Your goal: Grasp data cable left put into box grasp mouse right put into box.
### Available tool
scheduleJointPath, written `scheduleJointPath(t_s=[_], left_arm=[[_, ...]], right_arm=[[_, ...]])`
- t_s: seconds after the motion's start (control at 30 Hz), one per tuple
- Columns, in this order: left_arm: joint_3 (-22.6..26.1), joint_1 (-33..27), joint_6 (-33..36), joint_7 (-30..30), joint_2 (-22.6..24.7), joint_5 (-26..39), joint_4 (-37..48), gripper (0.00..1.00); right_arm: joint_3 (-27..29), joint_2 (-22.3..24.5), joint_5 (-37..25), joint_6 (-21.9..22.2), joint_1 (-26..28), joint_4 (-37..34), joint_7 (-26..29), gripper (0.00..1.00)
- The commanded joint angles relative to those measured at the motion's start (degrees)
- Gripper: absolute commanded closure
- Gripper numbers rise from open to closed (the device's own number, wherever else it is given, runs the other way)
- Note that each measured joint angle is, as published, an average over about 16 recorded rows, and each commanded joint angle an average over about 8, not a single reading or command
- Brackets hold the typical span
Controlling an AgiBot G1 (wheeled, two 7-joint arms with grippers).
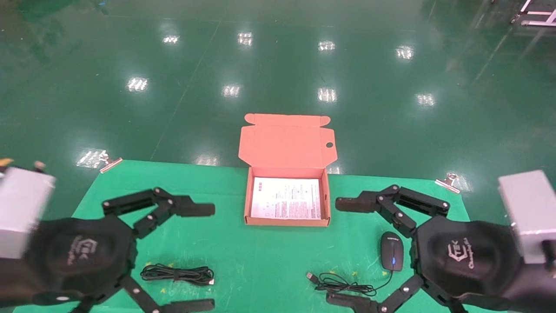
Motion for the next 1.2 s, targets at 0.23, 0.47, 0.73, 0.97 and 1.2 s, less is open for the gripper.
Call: scheduleJointPath(t_s=[0.23,0.47,0.73,0.97,1.2], left_arm=[[5.91,-7.56,2.24,-0.10,1.96,11.57,-0.98,0.00],[12.61,-13.98,2.56,0.61,4.68,22.53,-1.43,0.00],[21.07,-19.63,1.48,2.94,9.04,36.98,-2.07,0.00],[26.66,-20.58,-1.57,4.82,12.84,49.14,-2.49,0.00],[29.63,-18.21,-5.17,3.08,15.27,56.73,-2.03,0.00]], right_arm=[[-3.88,-0.15,-10.47,-2.14,6.40,2.03,-2.04,0.00],[-12.10,-2.21,-22.70,-4.43,15.81,2.54,-6.14,0.00],[-23.25,-5.33,-35.95,-3.80,23.79,2.84,-11.12,0.00],[-30.35,-8.69,-45.36,-1.87,24.91,2.69,-12.19,0.00],[-33.64,-10.60,-52.83,3.31,21.51,2.24,-10.95,0.00]])
